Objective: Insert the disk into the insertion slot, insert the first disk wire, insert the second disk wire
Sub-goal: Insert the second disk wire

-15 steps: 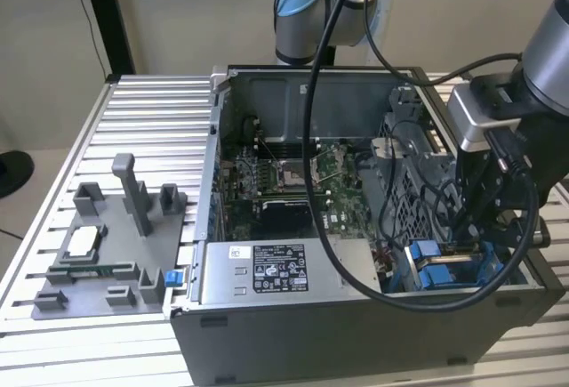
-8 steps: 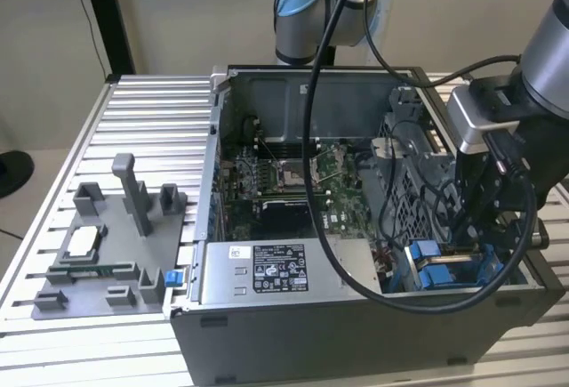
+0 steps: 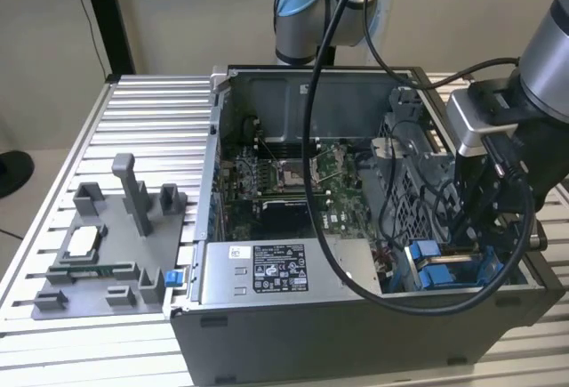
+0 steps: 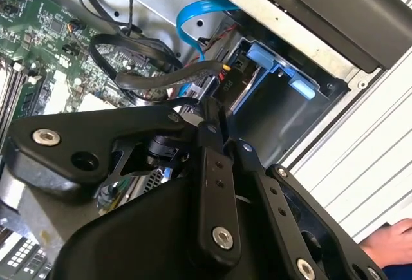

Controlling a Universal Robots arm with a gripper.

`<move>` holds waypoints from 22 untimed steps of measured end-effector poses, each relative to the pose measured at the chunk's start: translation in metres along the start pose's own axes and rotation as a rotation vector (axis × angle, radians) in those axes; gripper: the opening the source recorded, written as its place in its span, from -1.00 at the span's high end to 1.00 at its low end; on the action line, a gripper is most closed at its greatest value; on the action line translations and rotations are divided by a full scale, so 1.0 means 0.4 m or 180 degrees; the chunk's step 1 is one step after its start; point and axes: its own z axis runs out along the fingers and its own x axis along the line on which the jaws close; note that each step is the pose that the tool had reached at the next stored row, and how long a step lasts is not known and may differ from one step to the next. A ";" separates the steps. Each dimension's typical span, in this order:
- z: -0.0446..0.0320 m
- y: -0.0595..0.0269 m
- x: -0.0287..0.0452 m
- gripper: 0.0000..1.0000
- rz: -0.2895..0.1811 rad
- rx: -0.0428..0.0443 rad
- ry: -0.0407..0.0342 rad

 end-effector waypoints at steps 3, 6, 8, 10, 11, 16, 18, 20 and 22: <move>0.002 0.000 0.000 1.00 0.0000 0.0001 0.0000; 0.005 0.000 0.000 1.00 -0.0001 0.0004 0.0000; 0.006 0.000 0.001 1.00 -0.0001 0.0009 0.0000; 0.007 0.000 0.001 1.00 -0.0002 0.0014 0.0000; 0.008 0.000 0.001 1.00 -0.0002 0.0016 0.0000; 0.013 0.001 0.001 1.00 -0.0002 0.0017 0.0002; 0.016 0.001 0.002 1.00 -0.0002 0.0018 0.0003; 0.022 0.001 0.002 1.00 -0.0002 0.0017 -0.0008; 0.022 0.001 0.003 1.00 -0.0002 0.0018 -0.0004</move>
